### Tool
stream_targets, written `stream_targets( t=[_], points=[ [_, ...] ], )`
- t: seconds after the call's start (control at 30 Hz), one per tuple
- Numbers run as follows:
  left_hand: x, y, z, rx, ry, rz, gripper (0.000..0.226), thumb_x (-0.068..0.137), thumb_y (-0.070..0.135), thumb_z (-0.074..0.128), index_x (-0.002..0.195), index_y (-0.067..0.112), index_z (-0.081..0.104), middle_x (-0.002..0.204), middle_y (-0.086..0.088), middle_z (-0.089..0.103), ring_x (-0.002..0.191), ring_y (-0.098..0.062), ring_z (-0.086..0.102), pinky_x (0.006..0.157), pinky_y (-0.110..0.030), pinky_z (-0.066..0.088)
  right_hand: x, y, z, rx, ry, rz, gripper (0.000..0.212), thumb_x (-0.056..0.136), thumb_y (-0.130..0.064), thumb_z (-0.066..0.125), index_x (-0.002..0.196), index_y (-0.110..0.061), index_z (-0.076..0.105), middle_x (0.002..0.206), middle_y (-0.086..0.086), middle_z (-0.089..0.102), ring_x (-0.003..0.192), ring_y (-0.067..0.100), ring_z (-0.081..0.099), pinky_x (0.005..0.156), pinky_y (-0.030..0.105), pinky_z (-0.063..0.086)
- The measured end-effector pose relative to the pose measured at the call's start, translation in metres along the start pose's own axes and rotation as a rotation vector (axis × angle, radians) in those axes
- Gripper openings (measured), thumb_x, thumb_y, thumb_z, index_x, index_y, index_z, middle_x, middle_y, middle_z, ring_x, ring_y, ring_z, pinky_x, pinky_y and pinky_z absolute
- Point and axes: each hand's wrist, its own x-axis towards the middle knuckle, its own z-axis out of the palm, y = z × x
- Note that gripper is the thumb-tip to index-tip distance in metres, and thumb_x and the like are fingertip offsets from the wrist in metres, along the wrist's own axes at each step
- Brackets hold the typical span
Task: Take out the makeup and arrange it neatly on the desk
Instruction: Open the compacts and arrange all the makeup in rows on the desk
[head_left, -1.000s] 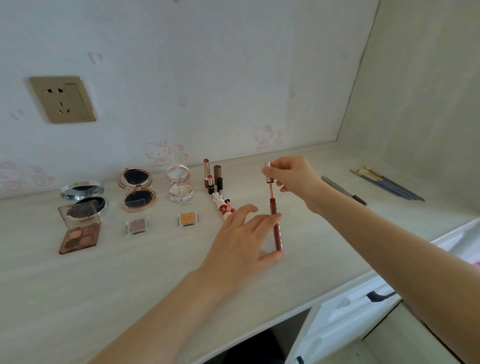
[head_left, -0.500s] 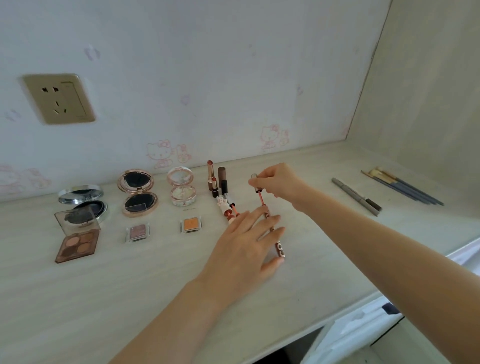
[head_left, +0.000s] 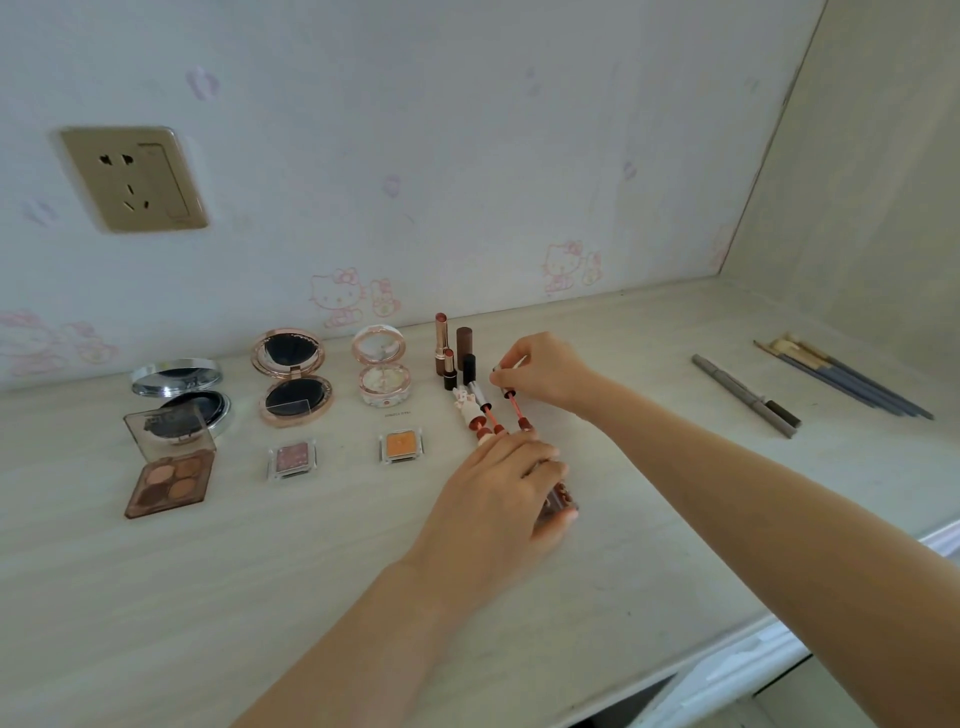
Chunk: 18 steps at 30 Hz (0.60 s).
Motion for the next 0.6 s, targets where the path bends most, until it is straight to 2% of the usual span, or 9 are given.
stream_targets(
  t=[0.07, 0.17, 0.37, 0.47, 0.53, 0.6],
  points=[
    [-0.0004, -0.0003, 0.0008, -0.003, 0.000, -0.004, 0.036, 0.082, 0.040, 0.066, 0.109, 0.016, 0.069, 0.119, 0.003, 0.065, 0.119, -0.016, 0.054, 0.104, -0.033, 0.041, 0.0034, 0.0010, 0.0030, -0.028, -0.010, 0.004, 0.023, 0.082, -0.027, 0.071, 0.096, -0.010, 0.070, 0.093, 0.000, 0.068, 0.087, 0.013, 0.060, 0.069, 0.022, 0.045],
    [-0.0009, -0.0001, 0.0004, -0.003, 0.007, -0.005, 0.033, 0.082, 0.041, 0.064, 0.105, 0.018, 0.069, 0.115, 0.005, 0.065, 0.114, -0.015, 0.056, 0.102, -0.028, 0.041, 0.0057, 0.0033, 0.0060, -0.060, -0.027, 0.001, 0.022, 0.082, -0.026, 0.071, 0.095, -0.008, 0.072, 0.097, 0.002, 0.070, 0.091, 0.016, 0.061, 0.074, 0.025, 0.047],
    [-0.0004, 0.0015, -0.0019, 0.003, 0.004, -0.011, 0.034, 0.083, 0.041, 0.063, 0.107, 0.018, 0.069, 0.115, 0.005, 0.065, 0.114, -0.015, 0.055, 0.101, -0.028, 0.041, 0.0062, 0.0057, 0.0082, -0.045, -0.017, -0.037, 0.020, 0.082, -0.027, 0.071, 0.094, -0.012, 0.072, 0.086, -0.005, 0.066, 0.087, 0.013, 0.061, 0.073, 0.022, 0.047],
    [-0.0004, 0.0013, -0.0027, 0.011, 0.002, -0.019, 0.034, 0.083, 0.040, 0.063, 0.107, 0.017, 0.068, 0.114, 0.005, 0.065, 0.114, -0.017, 0.055, 0.102, -0.028, 0.041, 0.0068, 0.0067, 0.0088, -0.039, -0.018, -0.044, 0.020, 0.082, -0.029, 0.070, 0.094, -0.014, 0.072, 0.082, -0.009, 0.064, 0.084, 0.009, 0.059, 0.067, 0.019, 0.045],
    [0.0000, 0.0019, -0.0030, 0.019, 0.002, -0.026, 0.034, 0.083, 0.040, 0.062, 0.107, 0.017, 0.068, 0.114, 0.006, 0.065, 0.115, -0.017, 0.054, 0.103, -0.028, 0.040, 0.0065, 0.0073, 0.0078, -0.024, -0.020, -0.046, 0.019, 0.083, -0.029, 0.069, 0.095, -0.015, 0.071, 0.083, -0.010, 0.064, 0.084, 0.008, 0.059, 0.064, 0.016, 0.043],
    [0.0002, 0.0027, -0.0031, 0.025, 0.000, -0.030, 0.034, 0.084, 0.040, 0.061, 0.108, 0.017, 0.068, 0.115, 0.006, 0.064, 0.116, -0.017, 0.054, 0.103, -0.029, 0.040, 0.0058, 0.0081, 0.0063, -0.014, -0.028, -0.052, 0.018, 0.083, -0.028, 0.068, 0.095, -0.016, 0.071, 0.088, -0.008, 0.066, 0.089, 0.010, 0.060, 0.069, 0.019, 0.045]
  ],
)
